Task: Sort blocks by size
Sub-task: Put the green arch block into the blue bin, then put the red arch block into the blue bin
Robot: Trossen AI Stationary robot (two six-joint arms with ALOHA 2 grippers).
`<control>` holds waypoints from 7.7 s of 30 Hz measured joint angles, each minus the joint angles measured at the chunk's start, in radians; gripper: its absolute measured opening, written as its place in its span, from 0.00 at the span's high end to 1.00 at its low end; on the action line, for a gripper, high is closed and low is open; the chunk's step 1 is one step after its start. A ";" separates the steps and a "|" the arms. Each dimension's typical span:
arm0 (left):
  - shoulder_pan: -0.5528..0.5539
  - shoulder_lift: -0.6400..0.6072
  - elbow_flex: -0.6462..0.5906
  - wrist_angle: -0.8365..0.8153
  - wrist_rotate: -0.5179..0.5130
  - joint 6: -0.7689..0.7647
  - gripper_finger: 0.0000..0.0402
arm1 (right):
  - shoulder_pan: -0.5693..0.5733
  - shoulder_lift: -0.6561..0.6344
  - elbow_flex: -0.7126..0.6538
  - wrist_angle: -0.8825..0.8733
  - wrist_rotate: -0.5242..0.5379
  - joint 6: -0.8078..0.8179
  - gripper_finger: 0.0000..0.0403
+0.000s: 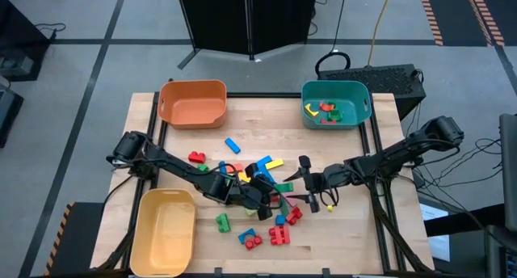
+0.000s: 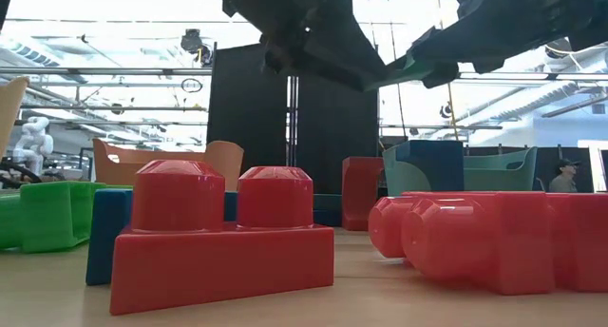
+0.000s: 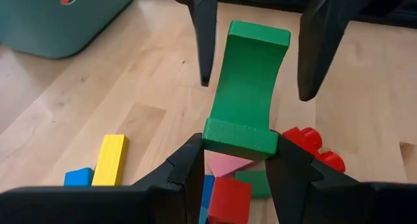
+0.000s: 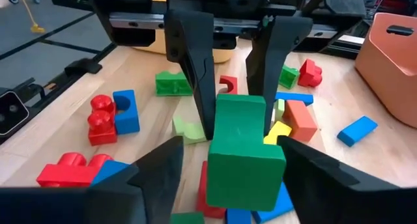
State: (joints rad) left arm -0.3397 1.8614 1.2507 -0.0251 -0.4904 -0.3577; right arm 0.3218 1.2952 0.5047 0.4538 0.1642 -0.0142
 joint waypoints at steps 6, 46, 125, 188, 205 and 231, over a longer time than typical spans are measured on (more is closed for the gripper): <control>0.000 0.000 0.000 0.002 -0.005 0.000 0.68 | 0.000 0.000 0.000 -0.001 0.001 0.003 0.62; -0.031 -0.082 -0.005 -0.153 0.045 0.005 0.44 | -0.209 -0.445 0.000 -0.567 0.317 0.028 0.70; 0.030 0.104 -0.006 -0.091 0.119 0.086 0.44 | -1.096 -0.300 0.001 -0.443 -0.223 -0.012 0.51; 0.044 0.014 -0.005 0.157 0.185 0.411 0.73 | -0.438 -0.418 0.000 -0.482 -0.485 0.026 0.51; 0.051 0.006 -0.001 0.244 0.100 0.417 0.73 | -0.124 -0.320 0.000 -0.422 -0.045 0.120 0.51; 0.078 0.006 0.000 0.251 0.097 0.323 0.67 | -0.081 -0.151 0.000 -0.232 -0.006 0.100 0.95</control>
State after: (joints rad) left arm -0.2621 1.8679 1.2507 0.2257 -0.3931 -0.0349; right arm 0.2405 1.1446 0.5045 0.2222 0.1581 0.0859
